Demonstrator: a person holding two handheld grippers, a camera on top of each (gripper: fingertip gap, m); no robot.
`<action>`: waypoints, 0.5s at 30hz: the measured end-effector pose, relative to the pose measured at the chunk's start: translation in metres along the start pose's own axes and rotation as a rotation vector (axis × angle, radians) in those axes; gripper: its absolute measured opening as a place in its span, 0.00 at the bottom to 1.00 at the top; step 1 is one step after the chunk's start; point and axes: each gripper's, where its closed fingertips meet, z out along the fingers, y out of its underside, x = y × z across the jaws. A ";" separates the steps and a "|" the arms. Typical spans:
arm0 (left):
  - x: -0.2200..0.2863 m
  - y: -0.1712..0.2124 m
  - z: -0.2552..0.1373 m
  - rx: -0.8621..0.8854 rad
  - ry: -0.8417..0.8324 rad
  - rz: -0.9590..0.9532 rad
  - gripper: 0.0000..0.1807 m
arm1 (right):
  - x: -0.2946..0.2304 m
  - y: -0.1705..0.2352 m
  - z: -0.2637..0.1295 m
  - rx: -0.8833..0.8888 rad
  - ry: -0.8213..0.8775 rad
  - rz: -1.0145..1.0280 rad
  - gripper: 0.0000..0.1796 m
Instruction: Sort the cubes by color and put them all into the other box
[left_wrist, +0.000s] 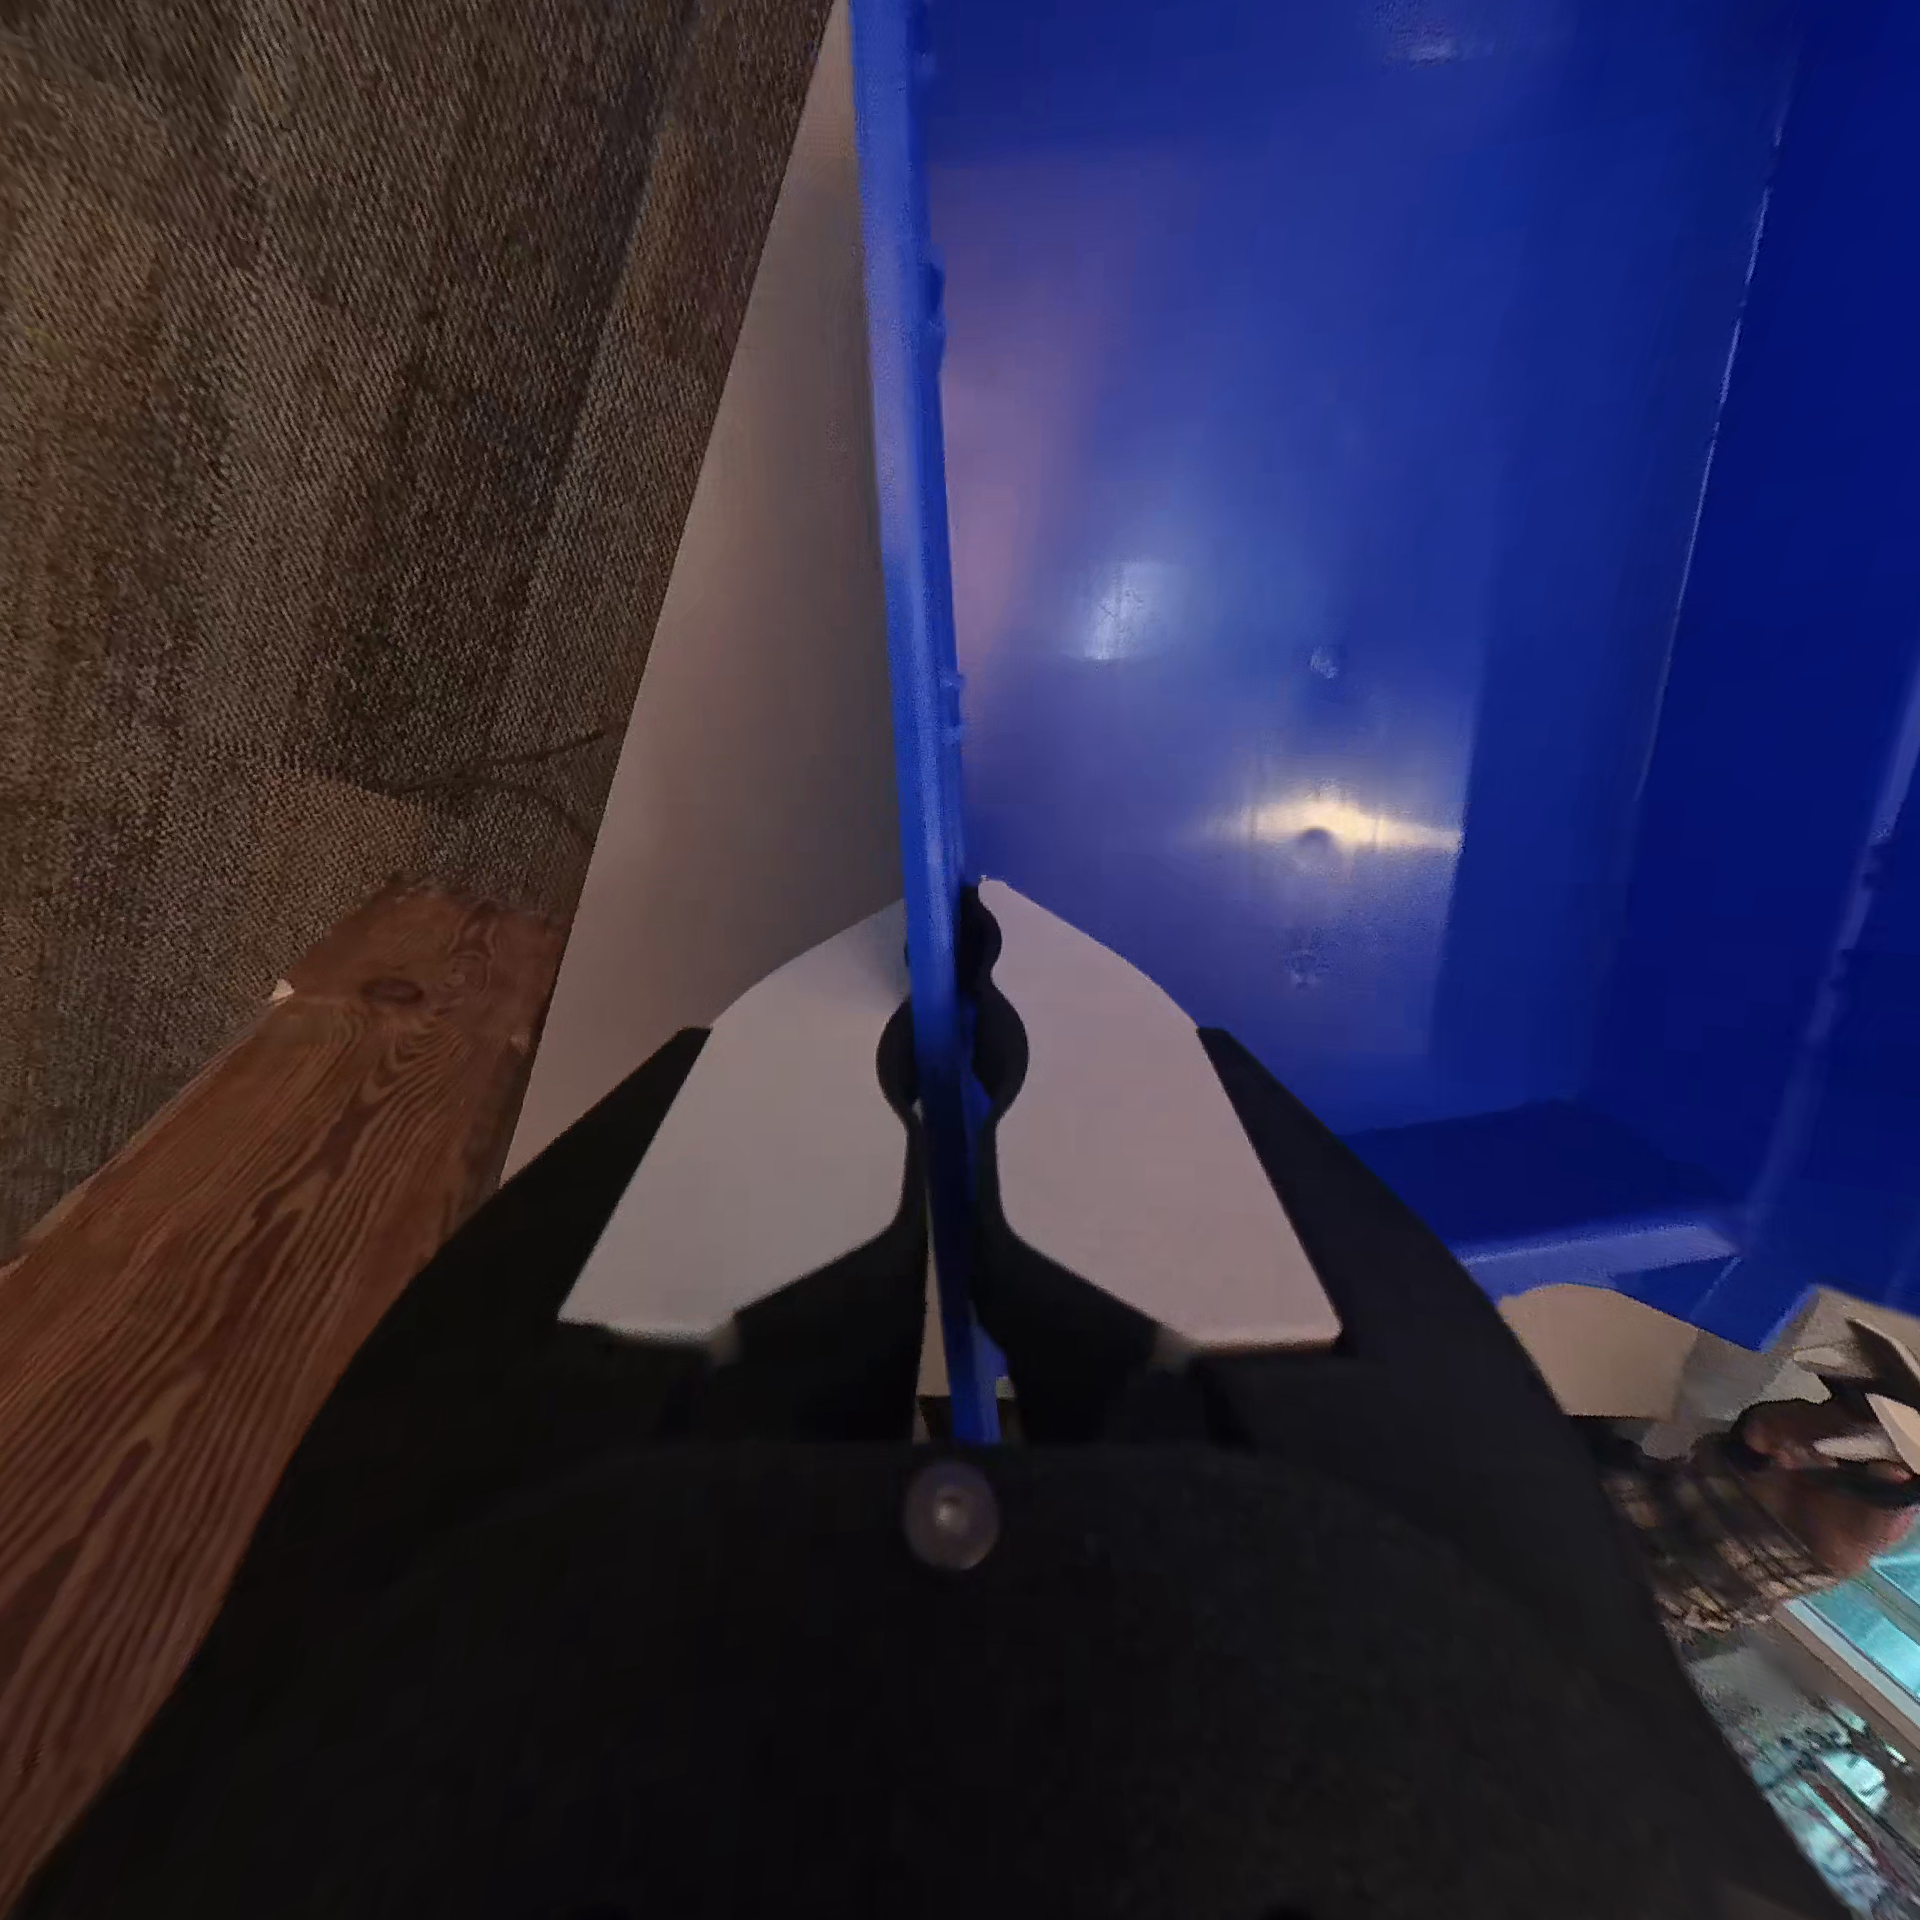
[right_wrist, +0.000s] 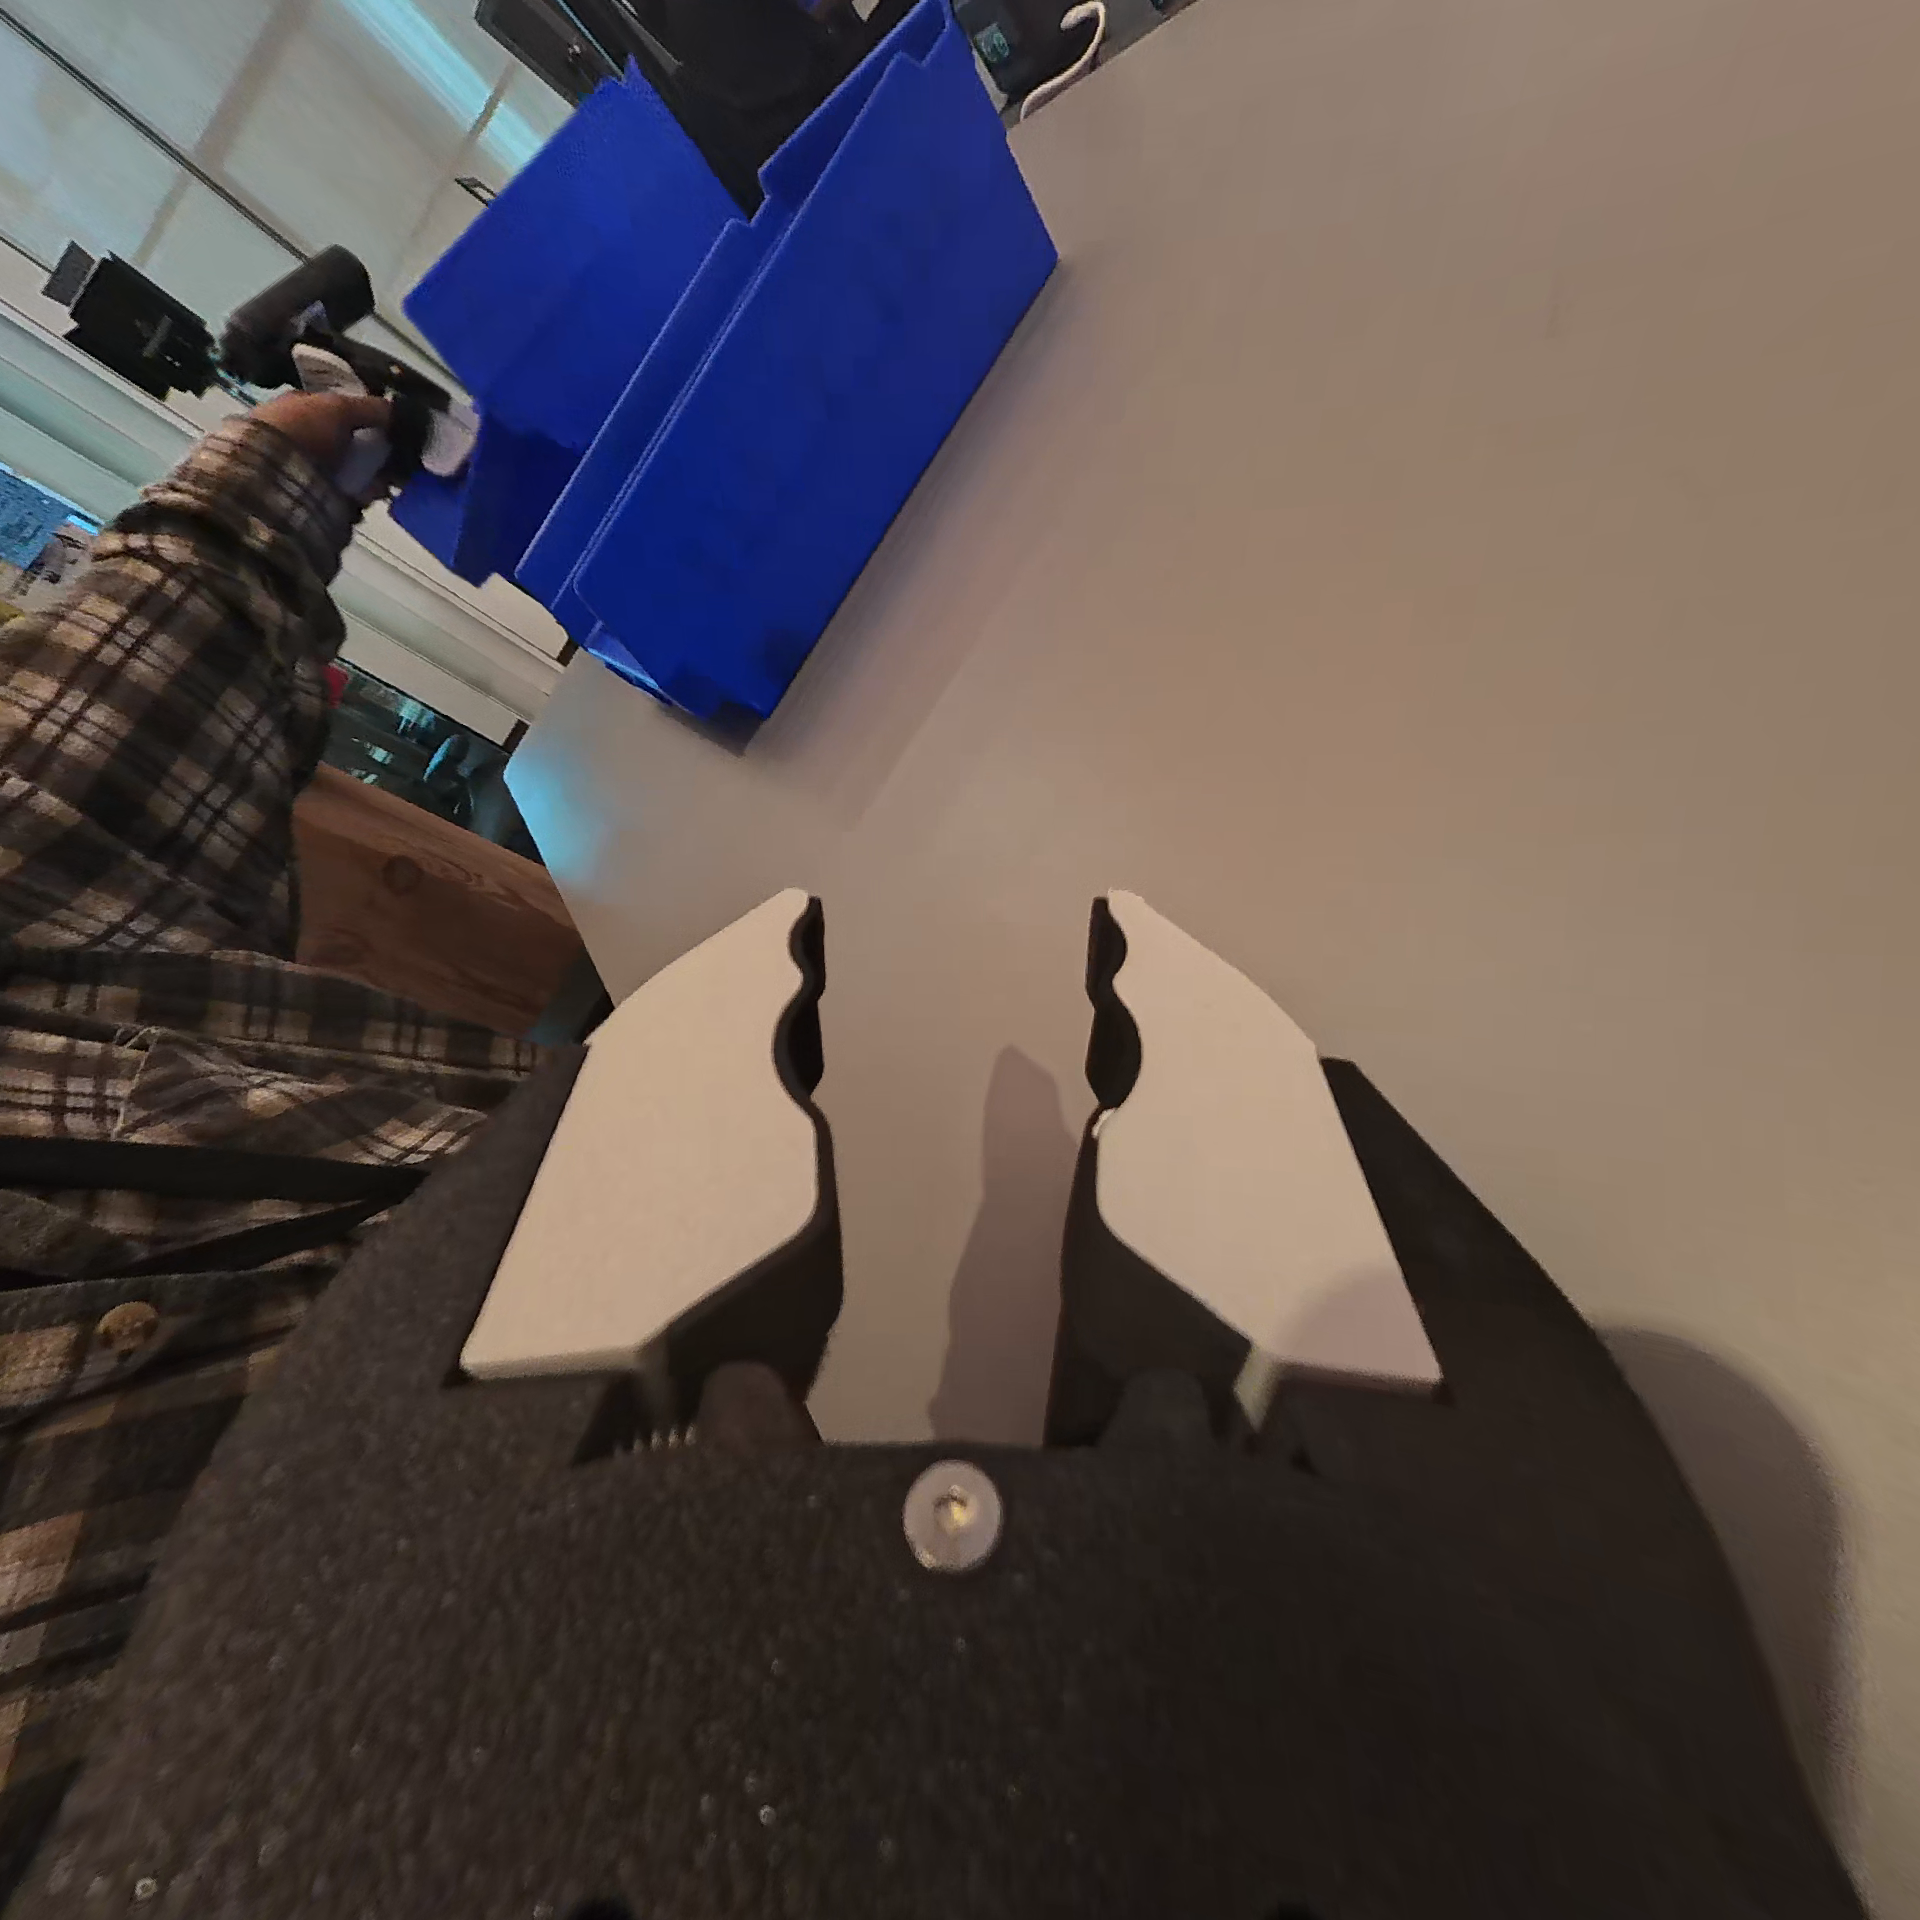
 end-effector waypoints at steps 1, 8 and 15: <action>0.004 -0.001 -0.006 0.007 -0.003 0.011 0.02 | 0.000 0.000 0.000 -0.001 0.000 0.001 0.27; 0.064 -0.011 -0.054 0.034 -0.035 0.153 0.02 | -0.005 -0.006 -0.002 0.007 0.000 -0.007 0.26; 0.180 -0.009 -0.076 0.029 0.033 0.353 0.02 | -0.011 -0.009 -0.004 0.013 -0.008 -0.007 0.26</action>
